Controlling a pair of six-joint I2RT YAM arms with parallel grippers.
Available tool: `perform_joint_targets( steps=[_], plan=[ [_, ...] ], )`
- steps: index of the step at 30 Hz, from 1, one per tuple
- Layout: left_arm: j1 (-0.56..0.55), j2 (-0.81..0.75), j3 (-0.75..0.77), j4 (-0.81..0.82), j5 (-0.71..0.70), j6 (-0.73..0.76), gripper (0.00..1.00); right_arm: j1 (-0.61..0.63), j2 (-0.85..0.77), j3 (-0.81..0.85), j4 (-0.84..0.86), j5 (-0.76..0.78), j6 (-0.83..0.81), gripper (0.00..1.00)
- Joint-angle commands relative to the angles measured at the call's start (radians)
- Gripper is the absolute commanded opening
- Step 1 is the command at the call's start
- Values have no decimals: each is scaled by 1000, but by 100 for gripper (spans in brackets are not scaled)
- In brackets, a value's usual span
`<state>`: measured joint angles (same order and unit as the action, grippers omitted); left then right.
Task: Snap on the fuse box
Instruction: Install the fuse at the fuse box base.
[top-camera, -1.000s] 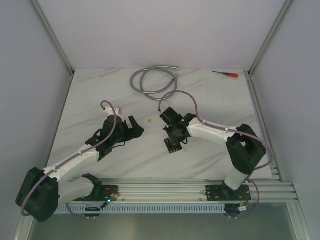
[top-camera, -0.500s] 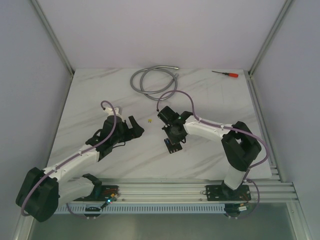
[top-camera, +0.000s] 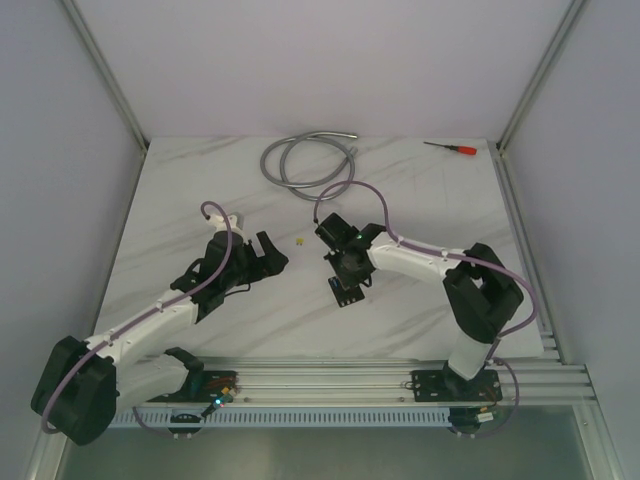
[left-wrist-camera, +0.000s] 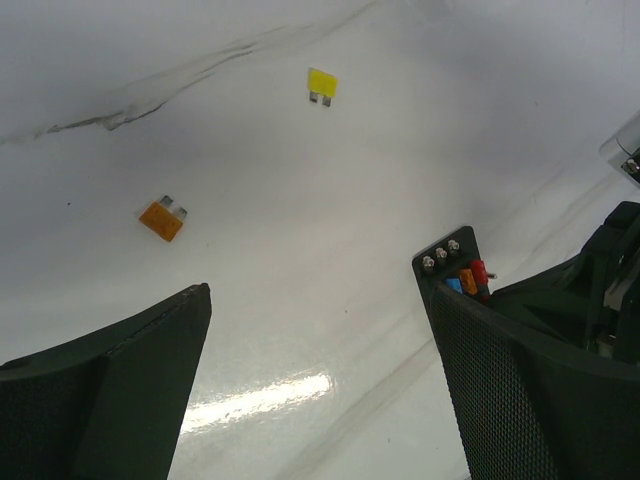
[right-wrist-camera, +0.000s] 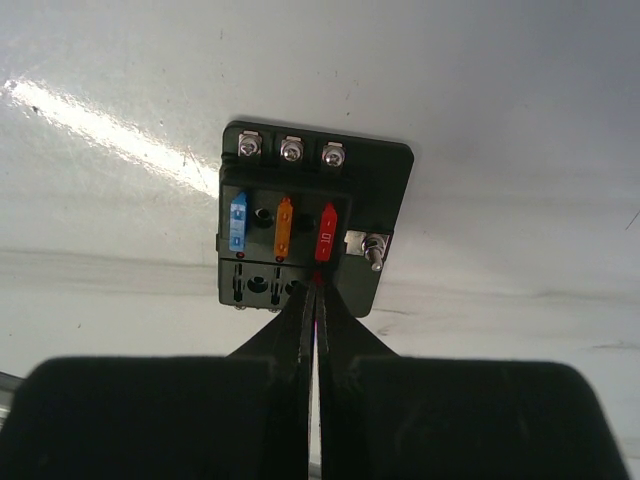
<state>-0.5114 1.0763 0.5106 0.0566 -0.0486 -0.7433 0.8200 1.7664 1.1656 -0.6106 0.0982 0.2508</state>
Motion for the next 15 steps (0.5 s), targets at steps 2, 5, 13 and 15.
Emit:
perform_joint_targets(
  steps=[2,5,13,15],
  plan=[
    [3,-11,5,-9,-8,10,100,9,66,-157,35,-22,7,0],
    [4,2,19,-31,-39,20,100,12,-46,-108,52,-28,-2,3],
    [26,112,101,-85,-110,78,96,13,-245,-58,143,-11,-12,34],
    [37,148,123,-86,-111,99,95,12,-293,-83,197,-1,-12,41]
  ],
)
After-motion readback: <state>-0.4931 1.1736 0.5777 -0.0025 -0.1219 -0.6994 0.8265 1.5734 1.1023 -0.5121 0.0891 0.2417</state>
